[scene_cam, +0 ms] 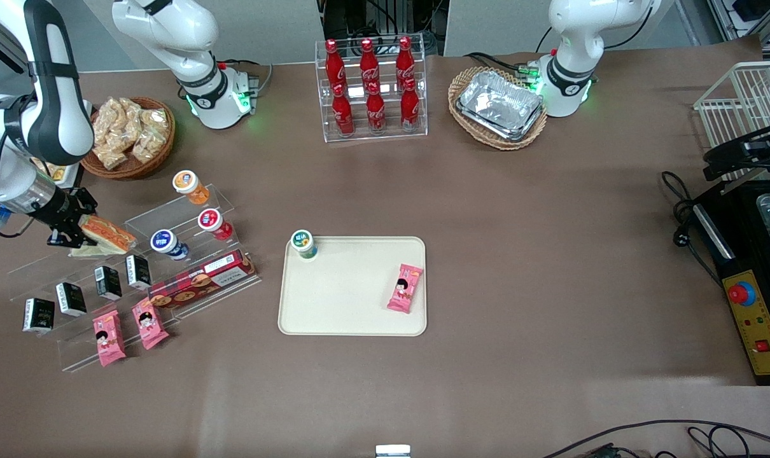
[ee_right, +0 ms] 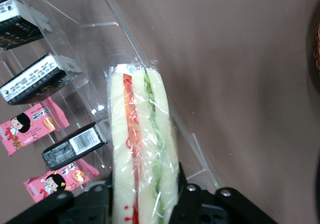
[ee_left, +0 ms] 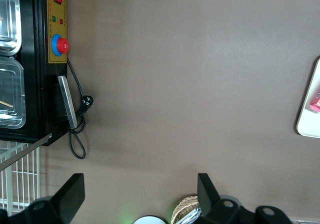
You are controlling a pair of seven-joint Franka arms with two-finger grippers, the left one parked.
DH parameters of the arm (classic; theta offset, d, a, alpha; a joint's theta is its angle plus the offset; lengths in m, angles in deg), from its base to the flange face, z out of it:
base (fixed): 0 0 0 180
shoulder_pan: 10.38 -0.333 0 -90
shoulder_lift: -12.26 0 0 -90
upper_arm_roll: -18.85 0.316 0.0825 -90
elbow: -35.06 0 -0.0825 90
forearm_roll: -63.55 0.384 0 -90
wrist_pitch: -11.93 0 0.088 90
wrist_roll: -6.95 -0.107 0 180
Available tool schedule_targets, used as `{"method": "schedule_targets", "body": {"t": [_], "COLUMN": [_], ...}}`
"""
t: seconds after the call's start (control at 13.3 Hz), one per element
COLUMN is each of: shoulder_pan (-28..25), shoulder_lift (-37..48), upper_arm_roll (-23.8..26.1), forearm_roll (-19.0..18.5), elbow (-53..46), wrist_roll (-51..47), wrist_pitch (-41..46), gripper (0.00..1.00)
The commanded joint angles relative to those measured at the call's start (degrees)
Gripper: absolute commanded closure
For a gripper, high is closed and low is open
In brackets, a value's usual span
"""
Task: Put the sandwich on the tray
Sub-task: 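Lift the sandwich off the rack and carry it over the cream tray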
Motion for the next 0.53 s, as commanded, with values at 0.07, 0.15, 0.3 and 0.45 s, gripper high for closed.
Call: {"method": "schedule_targets", "body": {"t": [0.07,0.15,0.3,0.45], "shoulder_pan": [0.4,0.5,0.4,-0.1], "shoulder_lift": [2.4,3.6,5.4,5.2], "upper_arm_roll": [0.5,0.5,0.5,1.1], "forearm_roll": [-1.1,-1.1,-1.1,-1.1], "elbow": [0.7,0.3,-2.5,-8.6], "wrist_roll": [2.3,4.1,6.4,6.4], "wrist_pitch": [-0.4,0.2,4.9,14.2], "gripper": [0.77,0.81,0.83,0.84]}}
